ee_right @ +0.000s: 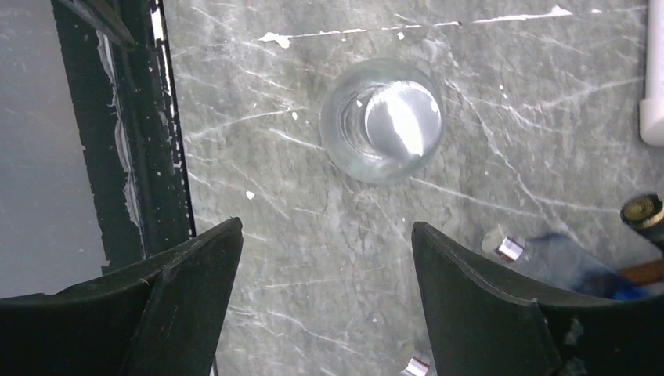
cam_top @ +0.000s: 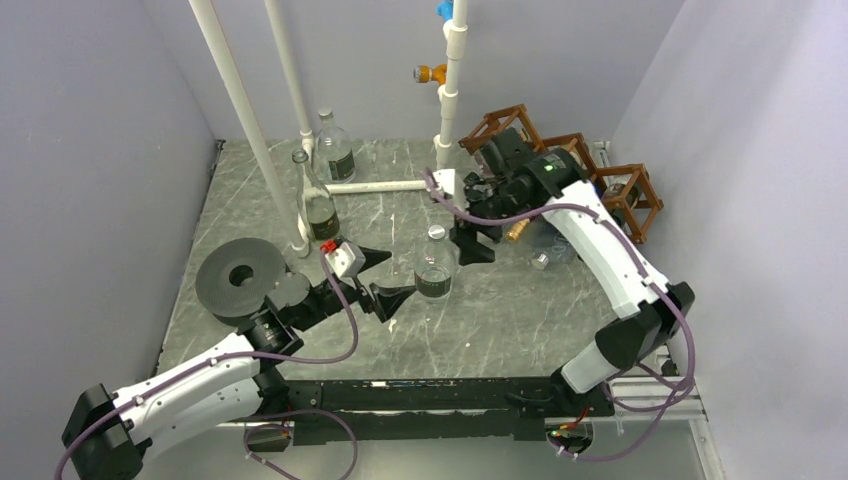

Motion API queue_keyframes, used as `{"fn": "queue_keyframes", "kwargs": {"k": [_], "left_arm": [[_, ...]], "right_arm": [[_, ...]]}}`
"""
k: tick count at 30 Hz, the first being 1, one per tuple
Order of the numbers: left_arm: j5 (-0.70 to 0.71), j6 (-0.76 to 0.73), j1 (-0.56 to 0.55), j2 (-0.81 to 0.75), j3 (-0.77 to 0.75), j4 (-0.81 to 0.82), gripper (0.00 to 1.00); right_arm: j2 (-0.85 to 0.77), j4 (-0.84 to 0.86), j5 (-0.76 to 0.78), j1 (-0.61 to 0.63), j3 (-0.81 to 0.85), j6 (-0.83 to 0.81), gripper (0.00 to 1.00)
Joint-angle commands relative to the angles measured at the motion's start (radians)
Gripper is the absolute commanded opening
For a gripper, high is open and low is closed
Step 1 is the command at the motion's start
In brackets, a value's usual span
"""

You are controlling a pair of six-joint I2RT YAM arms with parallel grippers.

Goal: Take the wine bottle off the wine rack
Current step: Adjust the wine bottle at the center of the board, then pick up the wine bottle from the center of the board.

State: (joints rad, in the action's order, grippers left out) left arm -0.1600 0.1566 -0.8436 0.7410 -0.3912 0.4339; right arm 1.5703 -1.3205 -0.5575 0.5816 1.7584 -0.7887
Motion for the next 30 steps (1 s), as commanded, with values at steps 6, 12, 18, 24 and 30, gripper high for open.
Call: {"fn": "queue_keyframes", "kwargs": {"k": [6,12,18,24,30], "left_arm": [[0.004,0.148,0.008,0.052,-0.184,-0.162,1.0],[-0.026,0.215,0.011,0.079,-0.257,-0.195,0.99],[0.043,0.303,0.012,0.065,-0.235,-0.148,0.99],[0.082,0.373,0.018,0.051,-0.232,-0.163,0.99],[0.039,0.381,0.019,0.066,-0.256,-0.202,1.0]], "right_arm": [[-0.236,0.058,-0.27,-0.239,-0.177,-0.019,0.82],[-0.357,0.187,-0.43,-0.401,-0.346,0.013,0.83],[-0.438,0.302,-0.59,-0.551,-0.501,0.036,0.91],[-0.562,0.435,-0.779,-0.709,-0.68,0.106,1.0],[-0.626,0.596,-0.865,-0.796,-0.789,0.217,1.0]]}}
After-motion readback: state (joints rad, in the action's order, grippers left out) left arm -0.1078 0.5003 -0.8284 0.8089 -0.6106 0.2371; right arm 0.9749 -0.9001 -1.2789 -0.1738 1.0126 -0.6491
